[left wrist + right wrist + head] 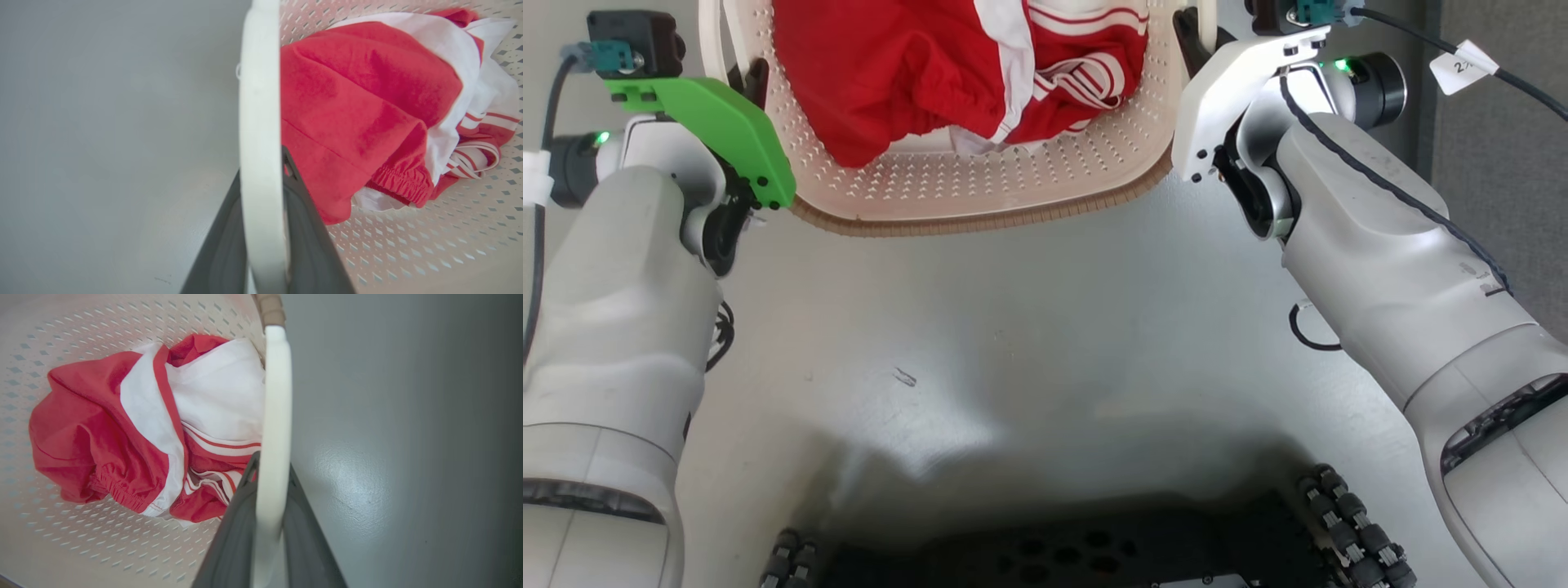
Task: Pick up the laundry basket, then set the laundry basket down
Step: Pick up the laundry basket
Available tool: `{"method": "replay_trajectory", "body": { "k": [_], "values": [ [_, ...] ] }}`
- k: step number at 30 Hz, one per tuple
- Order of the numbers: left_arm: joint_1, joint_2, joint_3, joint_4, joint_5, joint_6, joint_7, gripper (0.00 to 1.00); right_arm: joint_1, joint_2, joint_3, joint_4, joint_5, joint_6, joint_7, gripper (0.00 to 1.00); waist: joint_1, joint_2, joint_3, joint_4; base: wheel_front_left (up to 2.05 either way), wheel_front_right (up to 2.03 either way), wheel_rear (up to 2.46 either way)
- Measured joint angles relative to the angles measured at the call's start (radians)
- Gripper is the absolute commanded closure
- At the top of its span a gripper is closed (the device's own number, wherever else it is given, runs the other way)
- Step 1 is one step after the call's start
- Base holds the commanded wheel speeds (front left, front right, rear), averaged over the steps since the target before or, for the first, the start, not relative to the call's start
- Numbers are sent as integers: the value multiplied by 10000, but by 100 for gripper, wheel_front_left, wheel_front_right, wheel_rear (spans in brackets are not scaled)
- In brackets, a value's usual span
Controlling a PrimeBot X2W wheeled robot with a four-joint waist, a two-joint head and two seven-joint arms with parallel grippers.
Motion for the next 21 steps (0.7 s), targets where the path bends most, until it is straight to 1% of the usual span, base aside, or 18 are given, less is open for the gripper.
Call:
{"method": "replay_trajectory", "body": {
  "k": [13, 15, 19, 21],
  "values": [
    [367, -301, -228, 694, -360, -27, 105, 100, 416, 77, 393, 569, 568, 25, 69, 100, 0, 0, -980, 81, 0, 0, 0],
    [523, -360, -249, 849, -470, -29, 238, 100, 574, 109, 474, 694, 759, 90, 203, 100, 0, 0, -1276, 91, 0, 0, 0],
    [669, -454, -268, 1014, -546, -29, 380, 100, 762, 128, 533, 857, 907, 111, 322, 100, 0, 0, -1585, 97, 0, 0, 0],
    [779, -493, -280, 1083, -612, -31, 460, 100, 889, 134, 577, 936, 1005, 196, 428, 100, 0, 0, -1794, 100, 0, 0, 0]
  ]
}}
